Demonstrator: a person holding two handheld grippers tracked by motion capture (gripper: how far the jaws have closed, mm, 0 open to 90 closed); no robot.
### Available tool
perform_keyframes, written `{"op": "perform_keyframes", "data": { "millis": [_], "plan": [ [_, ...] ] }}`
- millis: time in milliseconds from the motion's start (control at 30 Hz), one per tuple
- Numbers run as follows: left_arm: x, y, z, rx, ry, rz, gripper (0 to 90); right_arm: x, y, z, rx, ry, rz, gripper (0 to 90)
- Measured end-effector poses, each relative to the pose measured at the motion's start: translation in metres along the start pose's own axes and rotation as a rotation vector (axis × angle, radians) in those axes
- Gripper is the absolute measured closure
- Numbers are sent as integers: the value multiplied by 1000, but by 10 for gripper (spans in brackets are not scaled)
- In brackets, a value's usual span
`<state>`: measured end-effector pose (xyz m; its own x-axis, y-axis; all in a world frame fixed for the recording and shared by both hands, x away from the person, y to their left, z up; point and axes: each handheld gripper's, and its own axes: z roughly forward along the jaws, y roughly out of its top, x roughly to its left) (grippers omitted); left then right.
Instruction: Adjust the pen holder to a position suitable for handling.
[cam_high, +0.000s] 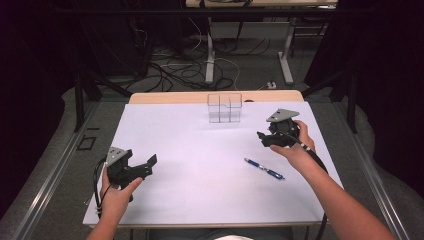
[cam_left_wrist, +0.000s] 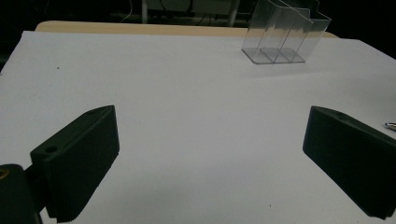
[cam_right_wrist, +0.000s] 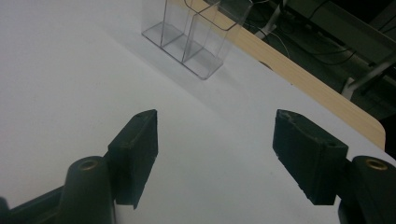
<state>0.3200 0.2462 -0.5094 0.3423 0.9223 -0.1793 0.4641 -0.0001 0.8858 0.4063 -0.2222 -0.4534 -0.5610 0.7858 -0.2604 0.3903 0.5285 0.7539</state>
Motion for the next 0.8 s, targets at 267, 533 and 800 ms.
{"op": "perform_keyframes", "data": {
  "millis": [267,533,800],
  "plan": [
    [0,0,0,4,-4,9,46,1,33,10,33,36,-113,294],
    [0,0,1,7,-4,5,49,3,68,24,68,56,-254,302],
    [4,-2,0,16,6,-6,50,2,94,44,105,65,-325,308]
  ]
}}
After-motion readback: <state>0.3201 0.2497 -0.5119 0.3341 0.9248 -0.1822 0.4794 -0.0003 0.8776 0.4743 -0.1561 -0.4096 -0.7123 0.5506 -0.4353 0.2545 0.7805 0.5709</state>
